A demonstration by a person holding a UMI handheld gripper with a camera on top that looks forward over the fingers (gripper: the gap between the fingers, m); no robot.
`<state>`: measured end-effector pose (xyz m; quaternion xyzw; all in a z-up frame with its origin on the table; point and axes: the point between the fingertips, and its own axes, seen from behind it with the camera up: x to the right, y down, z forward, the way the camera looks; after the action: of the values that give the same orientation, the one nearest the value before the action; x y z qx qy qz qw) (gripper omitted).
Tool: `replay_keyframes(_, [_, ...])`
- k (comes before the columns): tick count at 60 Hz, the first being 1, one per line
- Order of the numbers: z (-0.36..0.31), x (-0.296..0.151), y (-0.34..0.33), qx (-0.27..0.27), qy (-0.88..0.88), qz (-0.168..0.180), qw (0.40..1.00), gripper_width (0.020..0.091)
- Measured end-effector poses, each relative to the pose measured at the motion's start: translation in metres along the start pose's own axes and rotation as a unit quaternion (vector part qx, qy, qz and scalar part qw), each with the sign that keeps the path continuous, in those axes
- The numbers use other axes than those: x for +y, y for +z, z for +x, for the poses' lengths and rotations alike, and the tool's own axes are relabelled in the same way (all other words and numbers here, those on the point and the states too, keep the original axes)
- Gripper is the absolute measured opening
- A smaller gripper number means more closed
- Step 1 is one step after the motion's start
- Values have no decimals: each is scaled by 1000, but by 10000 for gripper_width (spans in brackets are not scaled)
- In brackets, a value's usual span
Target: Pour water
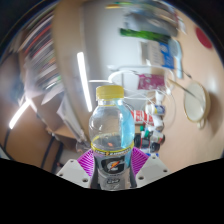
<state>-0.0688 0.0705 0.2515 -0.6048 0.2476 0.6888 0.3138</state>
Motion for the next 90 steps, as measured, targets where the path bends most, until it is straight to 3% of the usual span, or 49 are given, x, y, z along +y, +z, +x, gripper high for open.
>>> replay_keyframes(4, [-41,-16,-16,-12,-123,10,992,452])
replay_keyframes(8, [-69,-53,-40,-19,-246,52,968,453])
replay_keyframes(16, [-102,-154,-92,52,-481,171,858,456])
replay_keyframes(21, [-97,-212,-103,127,-576,207,781,454])
replay_keyframes(26, [-49,-273,-128,205,-634,224,712,454])
replay_keyframes(33, [32,-321,-145,261,-622,200,711,454])
replay_keyframes(43, [121,-344,-158,308,-594,159,726,453])
replay_keyframes(55, [156,-340,-152,314,-621,136,705,471])
replay_keyframes(71, [155,-339,-150,308,-640,143,689,492])
replay_keyframes(81, [156,-337,-151,313,-643,135,685,615])
replay_keyframes(87, [159,-333,-161,330,-639,122,685,850])
replay_keyframes(90, [154,-327,-166,329,-643,122,681,843])
